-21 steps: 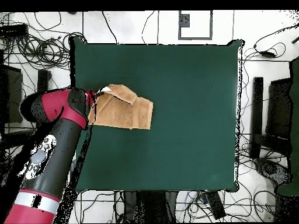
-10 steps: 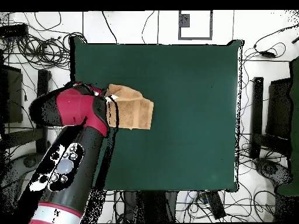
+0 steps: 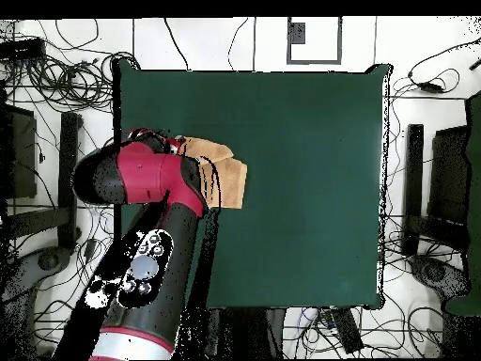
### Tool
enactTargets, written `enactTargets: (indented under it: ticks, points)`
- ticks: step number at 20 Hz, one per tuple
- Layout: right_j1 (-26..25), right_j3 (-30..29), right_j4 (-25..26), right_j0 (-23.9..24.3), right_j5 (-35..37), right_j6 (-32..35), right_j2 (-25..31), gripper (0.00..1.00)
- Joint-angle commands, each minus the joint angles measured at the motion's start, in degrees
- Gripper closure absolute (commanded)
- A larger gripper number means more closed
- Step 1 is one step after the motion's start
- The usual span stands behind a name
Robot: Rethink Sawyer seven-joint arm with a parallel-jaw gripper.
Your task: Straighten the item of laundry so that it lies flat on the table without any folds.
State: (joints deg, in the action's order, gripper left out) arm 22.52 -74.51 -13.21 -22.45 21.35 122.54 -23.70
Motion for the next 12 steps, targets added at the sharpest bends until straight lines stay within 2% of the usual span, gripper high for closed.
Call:
enactTargets:
  ticks: [1, 7, 12]
  points:
    - [0.9, -8.4, 5.5, 0.9, -2.6, -1.4, 12.1, 0.00]
    - [2.1, -9.2, 8.3, 2.7, -2.2, -0.8, 14.0, 0.00]
    - [5.8, -12.8, 10.1, 5.5, 0.3, -1.9, 15.8, 0.00]
